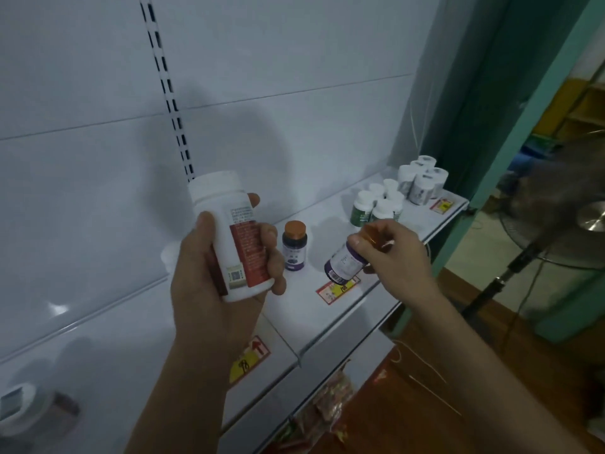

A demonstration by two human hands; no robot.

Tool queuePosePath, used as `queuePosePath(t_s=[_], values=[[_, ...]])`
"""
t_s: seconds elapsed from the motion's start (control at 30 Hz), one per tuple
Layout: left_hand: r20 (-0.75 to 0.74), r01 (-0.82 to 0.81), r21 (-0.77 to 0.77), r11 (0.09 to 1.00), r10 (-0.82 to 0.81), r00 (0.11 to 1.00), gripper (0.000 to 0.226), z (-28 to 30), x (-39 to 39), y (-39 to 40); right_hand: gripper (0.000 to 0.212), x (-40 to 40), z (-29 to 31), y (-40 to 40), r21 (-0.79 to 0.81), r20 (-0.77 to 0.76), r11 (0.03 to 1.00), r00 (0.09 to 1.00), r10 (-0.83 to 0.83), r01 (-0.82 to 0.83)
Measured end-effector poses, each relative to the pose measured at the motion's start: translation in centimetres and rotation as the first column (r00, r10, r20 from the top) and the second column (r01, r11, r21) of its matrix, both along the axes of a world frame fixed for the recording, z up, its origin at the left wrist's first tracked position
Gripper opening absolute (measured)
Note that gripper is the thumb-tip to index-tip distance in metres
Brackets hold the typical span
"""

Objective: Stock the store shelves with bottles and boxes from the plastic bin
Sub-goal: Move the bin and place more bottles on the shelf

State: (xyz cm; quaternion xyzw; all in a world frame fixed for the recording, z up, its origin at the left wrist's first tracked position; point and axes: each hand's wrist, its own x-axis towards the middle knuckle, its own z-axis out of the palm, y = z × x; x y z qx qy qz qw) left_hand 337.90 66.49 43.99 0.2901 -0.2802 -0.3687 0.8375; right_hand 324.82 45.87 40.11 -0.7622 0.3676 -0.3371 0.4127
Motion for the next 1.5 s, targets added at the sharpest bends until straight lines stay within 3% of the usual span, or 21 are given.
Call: queuePosePath(t_s=[0.17,0.33,0.43,0.7,0.83,0.9,0.97,1.0,1.07,1.1,1.23,1.4,1.5], values=[[-0.002,-0.008,0.004,1.0,0.008,1.0,0.066,-0.1,1.0,-2.3,0.035,4.2,1.4,-6.2,-0.187,-0.344,0.944,0.918,0.196,-0.272],[0.01,-0.036,0.008,0.999,0.035,0.999,0.064,-0.7,1.2,-3.4,0.036,8.4,1.6,-9.2,-0.272,-0.665,0.756,0.684,0.299,-0.595],[0.004,-0.085,0.02,0.996,0.085,0.996,0.064,-0.6,1.4,-4.0,0.038,10.2,1.4,-9.9,-0.255,-0.748,0.669,0.581,0.321,-0.698],[-0.051,-0.156,0.007,0.988,0.156,0.986,0.071,-1.0,1.4,-4.5,0.039,12.7,1.1,-10.5,-0.195,-0.795,0.587,0.477,0.375,-0.786],[-0.064,-0.184,0.018,0.983,0.185,0.981,0.069,-1.4,1.3,-4.8,0.06,12.3,2.1,-10.7,-0.131,-0.829,0.577,0.408,0.382,-0.806],[-0.042,-0.197,0.05,0.979,0.199,0.979,0.067,-1.4,1.3,-4.9,0.056,11.6,4.0,-10.0,-0.238,-0.77,0.579,0.515,0.377,-0.78],[0.036,-0.244,0.124,0.962,0.241,0.97,0.067,-1.3,1.4,-4.9,0.039,10.9,6.9,-8.1,-0.341,-0.526,0.623,0.692,0.494,-0.704],[0.118,-0.292,0.185,0.938,0.274,0.954,0.065,-1.2,1.5,-4.9,0.032,10.7,8.6,-6.8,-0.308,-0.373,0.65,0.717,0.589,-0.694],[0.337,-0.405,0.299,0.864,0.302,0.892,0.051,-0.8,1.6,-4.7,0.029,10.5,11.5,-4.3,-0.165,-0.175,0.619,0.64,0.748,-0.768],[0.433,-0.451,0.334,0.828,0.291,0.853,0.042,-0.5,1.6,-4.6,0.031,10.6,12.5,-3.2,-0.128,-0.159,0.571,0.585,0.795,-0.811],[0.614,-0.567,0.376,0.733,0.261,0.745,0.022,0.8,1.7,-3.6,0.045,12.1,14.7,-1.0,-0.094,-0.306,0.412,0.42,0.854,-0.906],[0.693,-0.655,0.378,0.654,0.27,0.669,0.029,1.1,3.2,-2.0,0.038,14.6,15.9,-0.5,-0.021,-0.439,0.202,0.191,0.878,-0.979],[0.765,-0.678,0.39,0.623,0.191,0.615,0.046,0.8,5.1,-0.4,0.032,16.5,15.9,0.2,-0.062,-0.502,0.147,0.158,0.85,-0.987]])
